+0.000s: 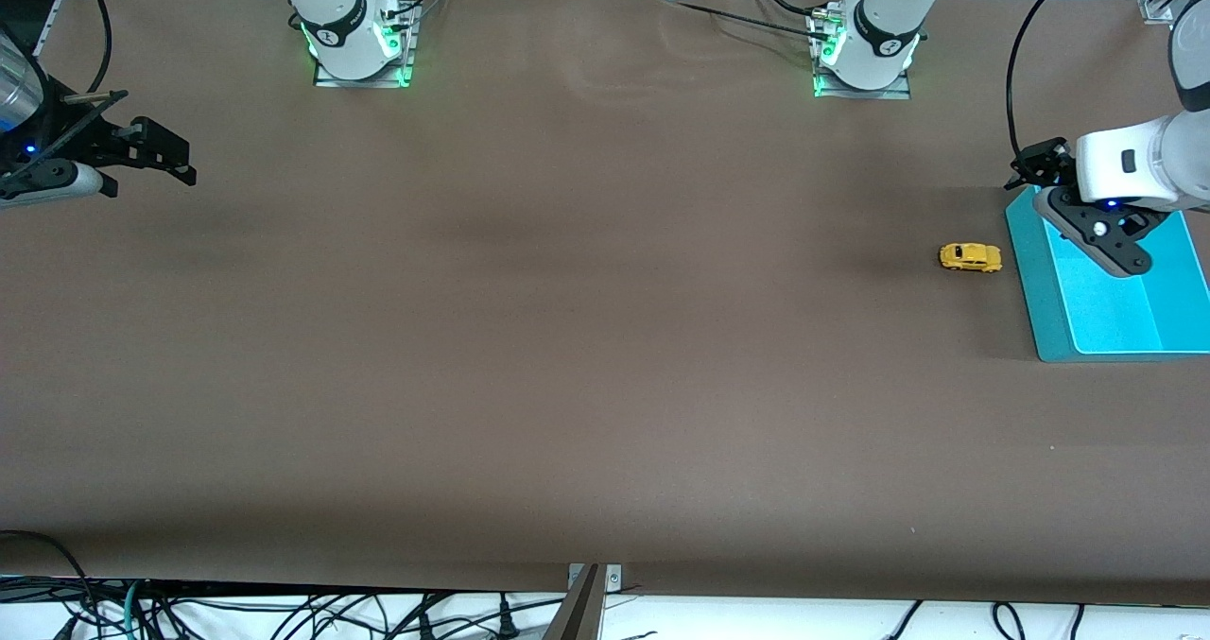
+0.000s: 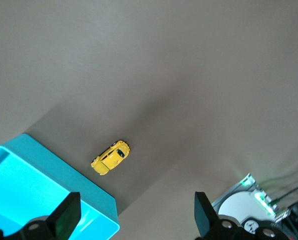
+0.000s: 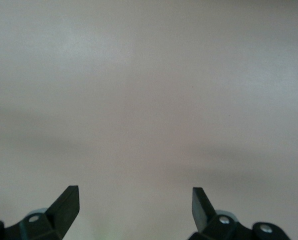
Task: Wind and store yellow beetle car
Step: 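Lower the left gripper onto the yellow car beside the tray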
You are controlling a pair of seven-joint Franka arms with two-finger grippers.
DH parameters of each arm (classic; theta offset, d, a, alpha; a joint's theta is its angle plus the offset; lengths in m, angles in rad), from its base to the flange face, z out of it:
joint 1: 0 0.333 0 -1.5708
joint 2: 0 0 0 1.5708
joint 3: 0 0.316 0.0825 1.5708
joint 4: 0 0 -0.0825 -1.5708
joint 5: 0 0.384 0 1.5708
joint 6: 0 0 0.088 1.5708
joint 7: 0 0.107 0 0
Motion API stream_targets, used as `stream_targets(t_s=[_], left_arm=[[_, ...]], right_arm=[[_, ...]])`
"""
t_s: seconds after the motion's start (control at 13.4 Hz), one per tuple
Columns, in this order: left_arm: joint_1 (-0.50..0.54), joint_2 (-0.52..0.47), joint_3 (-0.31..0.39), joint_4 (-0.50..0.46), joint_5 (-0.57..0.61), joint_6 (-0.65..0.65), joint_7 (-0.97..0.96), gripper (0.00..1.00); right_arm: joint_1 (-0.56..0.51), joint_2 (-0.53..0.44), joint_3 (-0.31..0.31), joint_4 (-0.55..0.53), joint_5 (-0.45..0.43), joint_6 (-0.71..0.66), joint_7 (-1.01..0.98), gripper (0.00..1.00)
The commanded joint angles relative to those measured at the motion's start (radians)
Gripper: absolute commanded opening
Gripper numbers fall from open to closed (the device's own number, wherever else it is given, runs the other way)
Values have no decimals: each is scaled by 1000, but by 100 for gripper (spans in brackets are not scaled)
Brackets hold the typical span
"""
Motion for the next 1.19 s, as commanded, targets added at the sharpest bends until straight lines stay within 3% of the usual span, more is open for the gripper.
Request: stream_targets(t_s=[0.0,0.22,0.67,1.12], left_arm=[[25,-16,-9,-96,18,55,208,100],[60,-15,-9,-247,41,162,363,100],[192,24,-9,-549,87,654,765,100],[249,140,-10,-607,87,869,904,100]], right_arm=[[4,0,-7,34,14,-36,18,100],[2,3,-7,50,1,-46,14,100],[-1,4,-9,62,-5,-70,21,100],[-2,10,-10,61,-3,-70,20,100]])
